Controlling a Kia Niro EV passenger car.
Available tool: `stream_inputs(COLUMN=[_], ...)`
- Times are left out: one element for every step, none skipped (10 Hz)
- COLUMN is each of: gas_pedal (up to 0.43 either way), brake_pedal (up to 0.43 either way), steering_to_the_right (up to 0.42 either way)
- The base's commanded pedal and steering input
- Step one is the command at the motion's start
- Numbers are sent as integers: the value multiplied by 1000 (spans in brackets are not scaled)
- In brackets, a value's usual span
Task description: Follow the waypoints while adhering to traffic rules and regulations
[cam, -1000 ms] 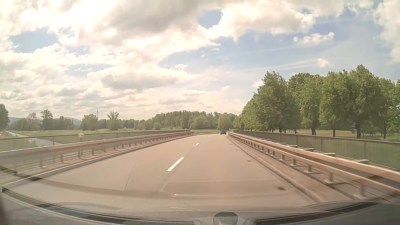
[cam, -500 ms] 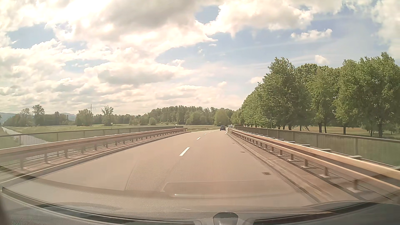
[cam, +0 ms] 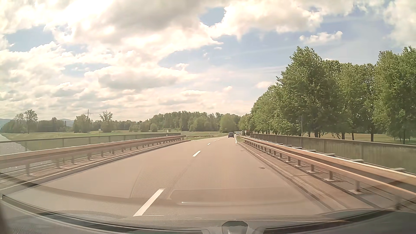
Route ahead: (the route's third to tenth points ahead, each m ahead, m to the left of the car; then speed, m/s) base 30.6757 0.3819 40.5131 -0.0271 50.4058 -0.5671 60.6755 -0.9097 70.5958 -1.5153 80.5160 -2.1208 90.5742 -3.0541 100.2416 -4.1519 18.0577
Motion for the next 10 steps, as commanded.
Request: stream_inputs(gas_pedal=[87, 87, 87, 87, 87, 87, 87, 87, 87, 87], brake_pedal=[0, 0, 0, 0, 0, 0, 0, 0, 0, 0], steering_to_the_right=[8, 8, 8, 8, 8, 8, 8, 8, 8, 8])
